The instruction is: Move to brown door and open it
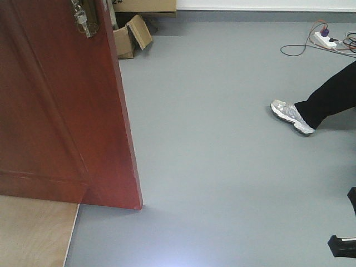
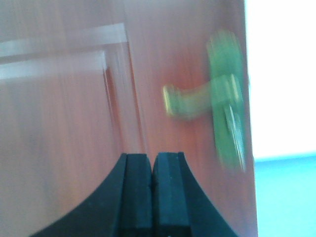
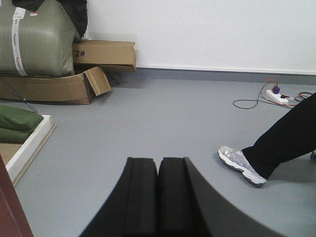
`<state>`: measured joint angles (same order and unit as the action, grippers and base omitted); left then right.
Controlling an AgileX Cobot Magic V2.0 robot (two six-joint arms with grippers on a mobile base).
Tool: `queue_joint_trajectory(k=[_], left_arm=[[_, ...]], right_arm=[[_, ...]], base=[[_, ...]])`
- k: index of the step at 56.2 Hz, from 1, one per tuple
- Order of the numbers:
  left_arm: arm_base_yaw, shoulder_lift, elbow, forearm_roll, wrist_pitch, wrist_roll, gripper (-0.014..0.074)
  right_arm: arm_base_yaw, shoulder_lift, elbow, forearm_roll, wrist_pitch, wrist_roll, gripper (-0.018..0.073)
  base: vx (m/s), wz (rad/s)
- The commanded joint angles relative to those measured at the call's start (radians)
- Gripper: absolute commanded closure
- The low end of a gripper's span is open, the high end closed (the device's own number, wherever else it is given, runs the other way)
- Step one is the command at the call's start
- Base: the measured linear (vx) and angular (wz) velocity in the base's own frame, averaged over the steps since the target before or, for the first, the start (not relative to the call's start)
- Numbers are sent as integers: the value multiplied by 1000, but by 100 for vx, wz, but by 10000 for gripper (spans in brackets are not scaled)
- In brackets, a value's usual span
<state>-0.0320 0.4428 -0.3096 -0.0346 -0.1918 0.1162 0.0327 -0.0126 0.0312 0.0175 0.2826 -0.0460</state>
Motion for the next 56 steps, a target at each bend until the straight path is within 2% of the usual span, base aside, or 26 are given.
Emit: queue_joint_trajectory(k=[1, 9, 11, 14, 21, 56], left_arm=[[2, -187, 141, 13, -59, -6, 603], [4, -425, 324, 14, 87, -6, 603], [5, -475, 319, 13, 205, -6, 603], [5, -466, 311, 14, 331, -6, 603], [5, -450, 320, 18, 488, -5, 603], [5, -469, 320, 15, 477, -1, 603]], right_arm=[[-5, -11, 3, -4, -81, -5, 559], [-5, -11, 3, -4, -81, -5, 559], [-5, -11, 3, -4, -81, -5, 559], [-5, -10, 3, -4, -81, -5, 559], [-5, -10, 3, -4, -81, -5, 559], [-5, -10, 3, -4, -81, -5, 559]], base=[[0, 0], [0, 0], [0, 0], [0, 0], [0, 0], [0, 0]])
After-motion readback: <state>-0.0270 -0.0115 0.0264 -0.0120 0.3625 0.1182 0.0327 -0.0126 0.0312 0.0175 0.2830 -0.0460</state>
